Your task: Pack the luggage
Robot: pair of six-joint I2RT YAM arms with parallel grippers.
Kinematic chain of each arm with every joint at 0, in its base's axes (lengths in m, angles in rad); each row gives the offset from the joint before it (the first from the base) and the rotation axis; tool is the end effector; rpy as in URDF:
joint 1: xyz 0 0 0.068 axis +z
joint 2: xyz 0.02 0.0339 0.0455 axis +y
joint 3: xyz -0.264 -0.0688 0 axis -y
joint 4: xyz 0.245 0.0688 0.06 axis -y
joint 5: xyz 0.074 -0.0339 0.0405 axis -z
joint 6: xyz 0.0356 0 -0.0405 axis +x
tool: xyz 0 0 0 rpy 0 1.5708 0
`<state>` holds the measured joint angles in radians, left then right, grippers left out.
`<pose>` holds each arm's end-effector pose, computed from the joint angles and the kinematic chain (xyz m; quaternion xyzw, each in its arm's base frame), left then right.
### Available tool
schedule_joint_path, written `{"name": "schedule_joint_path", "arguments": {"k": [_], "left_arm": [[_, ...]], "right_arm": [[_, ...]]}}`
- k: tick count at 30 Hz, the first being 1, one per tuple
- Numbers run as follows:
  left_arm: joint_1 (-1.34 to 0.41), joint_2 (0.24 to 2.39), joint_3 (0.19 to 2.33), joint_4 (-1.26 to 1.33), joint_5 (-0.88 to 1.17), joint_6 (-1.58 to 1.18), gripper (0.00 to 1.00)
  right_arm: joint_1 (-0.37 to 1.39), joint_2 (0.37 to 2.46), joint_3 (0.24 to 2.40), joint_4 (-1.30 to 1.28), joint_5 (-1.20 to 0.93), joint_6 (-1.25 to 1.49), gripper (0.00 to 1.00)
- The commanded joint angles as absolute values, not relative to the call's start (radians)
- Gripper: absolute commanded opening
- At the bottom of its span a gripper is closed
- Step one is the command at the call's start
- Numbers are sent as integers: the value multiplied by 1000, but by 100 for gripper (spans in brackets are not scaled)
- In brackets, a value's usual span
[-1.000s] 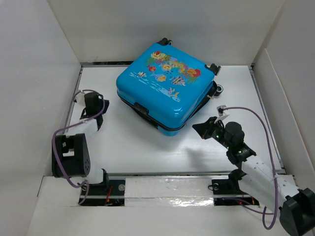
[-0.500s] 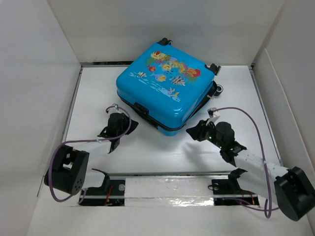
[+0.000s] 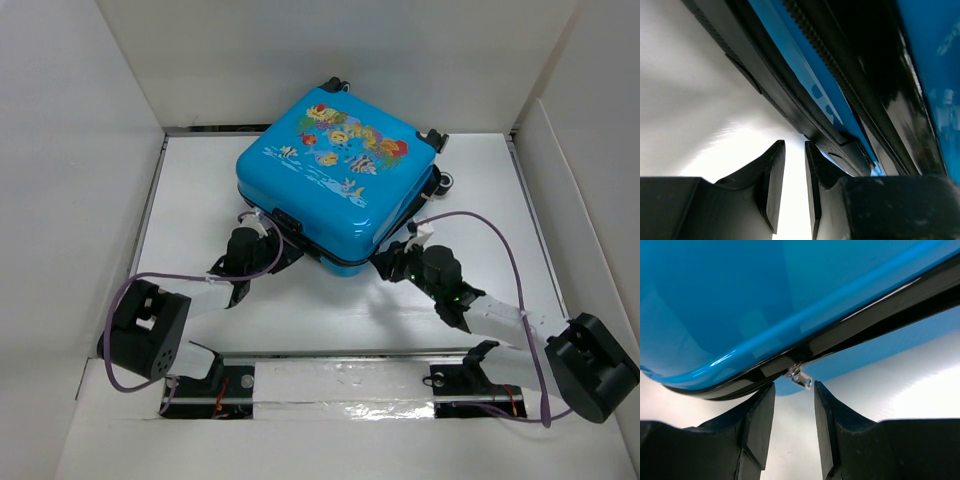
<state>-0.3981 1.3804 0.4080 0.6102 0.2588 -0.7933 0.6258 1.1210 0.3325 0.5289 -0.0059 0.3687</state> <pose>0.2352 -0.1088 0.1657 -0.0883 0.8145 -0.4040 0.4068 0.1834 0.1328 0.1916 -0.1034 0.7859 0.2929 0.5347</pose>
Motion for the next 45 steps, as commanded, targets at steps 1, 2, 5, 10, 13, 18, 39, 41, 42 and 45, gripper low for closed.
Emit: {"name": "schedule_joint_path", "arguments": {"k": [1, 2, 5, 10, 13, 18, 39, 41, 42, 45], "left_arm": [[-399, 1381, 448, 695, 308, -770, 20], [-411, 1379, 451, 693, 305, -769, 19], [-420, 1371, 462, 692, 296, -765, 19], [-453, 1394, 506, 712, 268, -776, 19], [-497, 1420, 537, 741, 258, -790, 19], [-567, 1469, 617, 755, 218, -799, 19], [-773, 1588, 741, 779, 129, -833, 18], [-744, 1540, 718, 744, 111, -822, 18], [-727, 1522, 715, 724, 101, -792, 19], [-648, 1416, 666, 632, 37, -781, 29]], "right_arm": [[638, 1123, 371, 632, 95, 308, 43], [638, 1127, 374, 634, 104, 302, 43], [638, 1161, 383, 678, 112, 279, 36], [649, 1209, 371, 774, 45, 298, 9], [672, 1200, 350, 789, 61, 324, 0], [799, 1069, 299, 643, 109, 391, 0], [1127, 1265, 468, 707, 647, 827, 0], [1127, 1353, 534, 797, 648, 737, 0], [1127, 1368, 560, 787, 641, 732, 0], [1127, 1387, 580, 775, 560, 715, 0]]}}
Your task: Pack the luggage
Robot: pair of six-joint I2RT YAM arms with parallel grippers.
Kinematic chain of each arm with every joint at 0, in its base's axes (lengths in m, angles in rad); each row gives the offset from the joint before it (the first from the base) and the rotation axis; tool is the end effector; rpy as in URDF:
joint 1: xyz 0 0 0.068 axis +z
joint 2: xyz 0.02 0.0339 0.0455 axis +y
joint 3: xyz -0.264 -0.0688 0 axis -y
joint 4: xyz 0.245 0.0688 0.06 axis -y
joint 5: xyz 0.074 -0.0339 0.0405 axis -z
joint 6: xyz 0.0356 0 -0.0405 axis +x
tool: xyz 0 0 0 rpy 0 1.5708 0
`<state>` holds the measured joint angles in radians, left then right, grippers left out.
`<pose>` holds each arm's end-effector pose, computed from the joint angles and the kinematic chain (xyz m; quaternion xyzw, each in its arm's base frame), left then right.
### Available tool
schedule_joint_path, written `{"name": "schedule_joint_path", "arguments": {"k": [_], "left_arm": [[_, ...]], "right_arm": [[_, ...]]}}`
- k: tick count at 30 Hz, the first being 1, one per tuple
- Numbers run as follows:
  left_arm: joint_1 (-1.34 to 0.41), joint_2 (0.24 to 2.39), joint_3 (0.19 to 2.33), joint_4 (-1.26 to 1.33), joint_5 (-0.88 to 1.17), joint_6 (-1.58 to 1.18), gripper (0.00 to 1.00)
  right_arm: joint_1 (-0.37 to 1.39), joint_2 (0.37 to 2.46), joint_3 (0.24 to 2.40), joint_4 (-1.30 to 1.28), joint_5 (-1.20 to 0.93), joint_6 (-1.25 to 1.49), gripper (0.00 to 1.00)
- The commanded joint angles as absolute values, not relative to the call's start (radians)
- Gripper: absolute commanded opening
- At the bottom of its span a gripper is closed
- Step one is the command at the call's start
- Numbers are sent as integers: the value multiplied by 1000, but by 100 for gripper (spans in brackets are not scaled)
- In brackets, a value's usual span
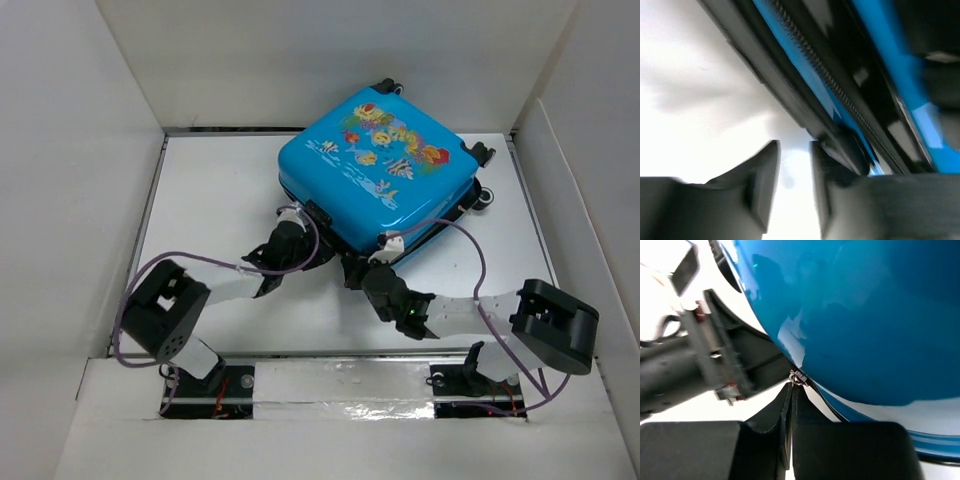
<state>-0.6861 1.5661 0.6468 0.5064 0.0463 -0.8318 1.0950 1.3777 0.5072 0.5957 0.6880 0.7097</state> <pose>0.2430 -0.2011 0.1751 -0.0483 0.8355 -0.3905 0.3835 0.1441 0.2304 0.1964 0.0561 0.7757 0.2793 0.5632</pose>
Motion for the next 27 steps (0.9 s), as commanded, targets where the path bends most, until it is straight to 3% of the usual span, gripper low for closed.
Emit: {"name": "schedule_joint_path", "arguments": {"k": [1, 3, 6, 13, 17, 18, 19, 20, 21, 23, 25, 26, 27], "left_arm": [[-623, 1355, 634, 606, 22, -796, 34], [-556, 1298, 606, 597, -39, -814, 52], [-488, 1218, 591, 555, -75, -831, 63], [-396, 1025, 546, 508, -265, -859, 66], [-278, 1162, 679, 523, -158, -914, 68], [-278, 1198, 710, 526, -147, -920, 68], [-278, 1269, 741, 523, -143, -922, 68], [-256, 1305, 805, 519, -134, -925, 68], [-241, 1339, 836, 517, -108, -931, 68], [-174, 1440, 917, 540, -8, -965, 67], [-143, 1561, 994, 525, 60, -974, 67], [-131, 1609, 1090, 508, 87, -948, 66], [-130, 1650, 1145, 483, 121, -924, 65]], "right_arm": [[1127, 1382, 548, 811, 496, 691, 0], [1127, 1376, 511, 862, 413, 648, 0], [1138, 1317, 483, 796, 298, 608, 0], [1138, 1040, 379, 519, 201, 568, 0], [1138, 959, 388, 330, 161, 549, 0], [1138, 953, 406, 275, 172, 554, 7], [1138, 943, 429, 220, 182, 561, 25], [1138, 919, 477, 104, 183, 560, 62], [1138, 898, 498, 54, 186, 555, 72], [1138, 797, 535, -51, 205, 537, 79], [1138, 715, 554, -93, 242, 519, 76], [1123, 677, 566, -138, 309, 520, 70], [1106, 613, 589, -152, 346, 520, 42]]}}
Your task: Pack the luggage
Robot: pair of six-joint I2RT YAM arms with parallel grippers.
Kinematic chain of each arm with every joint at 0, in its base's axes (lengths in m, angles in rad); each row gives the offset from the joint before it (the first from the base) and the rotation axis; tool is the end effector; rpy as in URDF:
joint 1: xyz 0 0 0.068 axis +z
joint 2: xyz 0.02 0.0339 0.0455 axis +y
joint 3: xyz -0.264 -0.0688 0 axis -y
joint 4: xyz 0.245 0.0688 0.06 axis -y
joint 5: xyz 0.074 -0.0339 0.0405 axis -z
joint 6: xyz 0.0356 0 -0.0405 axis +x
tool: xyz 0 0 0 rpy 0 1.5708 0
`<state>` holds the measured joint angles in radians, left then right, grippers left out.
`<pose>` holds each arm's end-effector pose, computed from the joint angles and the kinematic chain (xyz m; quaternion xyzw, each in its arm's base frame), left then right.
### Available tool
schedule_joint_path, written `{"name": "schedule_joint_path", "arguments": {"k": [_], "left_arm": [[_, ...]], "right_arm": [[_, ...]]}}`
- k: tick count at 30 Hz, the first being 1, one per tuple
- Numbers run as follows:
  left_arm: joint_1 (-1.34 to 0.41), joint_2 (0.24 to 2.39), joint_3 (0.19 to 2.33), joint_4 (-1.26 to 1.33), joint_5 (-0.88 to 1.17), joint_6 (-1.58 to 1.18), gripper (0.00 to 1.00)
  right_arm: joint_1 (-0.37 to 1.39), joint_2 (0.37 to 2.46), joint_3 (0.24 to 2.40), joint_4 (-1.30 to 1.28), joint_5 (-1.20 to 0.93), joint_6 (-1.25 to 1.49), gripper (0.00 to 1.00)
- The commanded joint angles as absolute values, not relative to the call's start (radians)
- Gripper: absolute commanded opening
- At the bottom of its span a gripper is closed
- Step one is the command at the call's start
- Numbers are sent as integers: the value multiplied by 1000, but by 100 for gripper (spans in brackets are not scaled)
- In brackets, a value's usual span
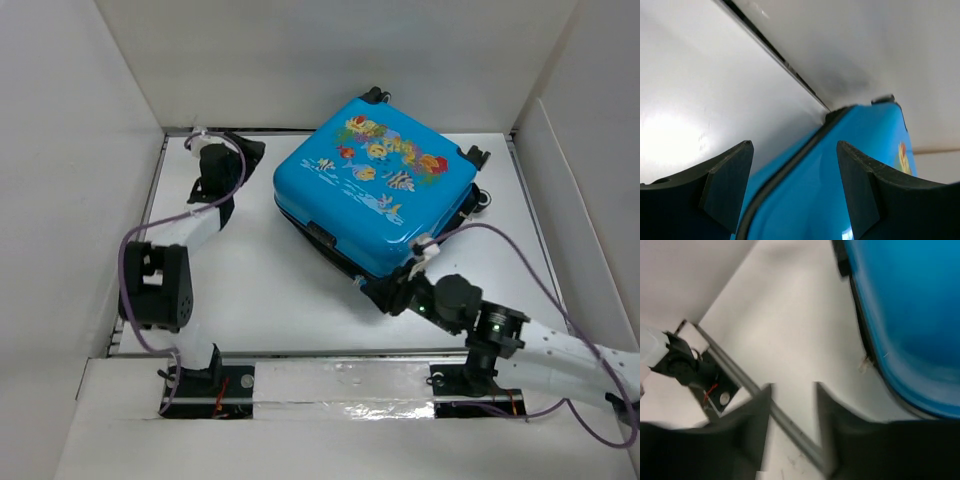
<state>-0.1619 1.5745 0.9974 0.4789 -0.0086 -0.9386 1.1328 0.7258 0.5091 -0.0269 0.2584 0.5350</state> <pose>0.3633 -0.0590 0.2834 -0.2832 0.6847 -0.3484 0.5741 0.0845 0.1591 0.2685 -0.1542 0.7699 0.3841 0.4856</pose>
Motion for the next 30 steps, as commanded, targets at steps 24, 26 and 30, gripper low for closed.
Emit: {"name": "schedule_joint_path", "arguments": {"k": [24, 26, 30], "left_arm": [[-261, 1849, 1123, 570, 221, -791, 57], [-284, 1769, 1025, 661, 207, -813, 57], [-313, 1668, 798, 768, 180, -847, 55]], "right_arm": [[29, 1130, 571, 268, -173, 594, 0], [80, 1209, 621, 291, -172, 554, 0], [136, 1324, 712, 285, -215, 511, 0]]}}
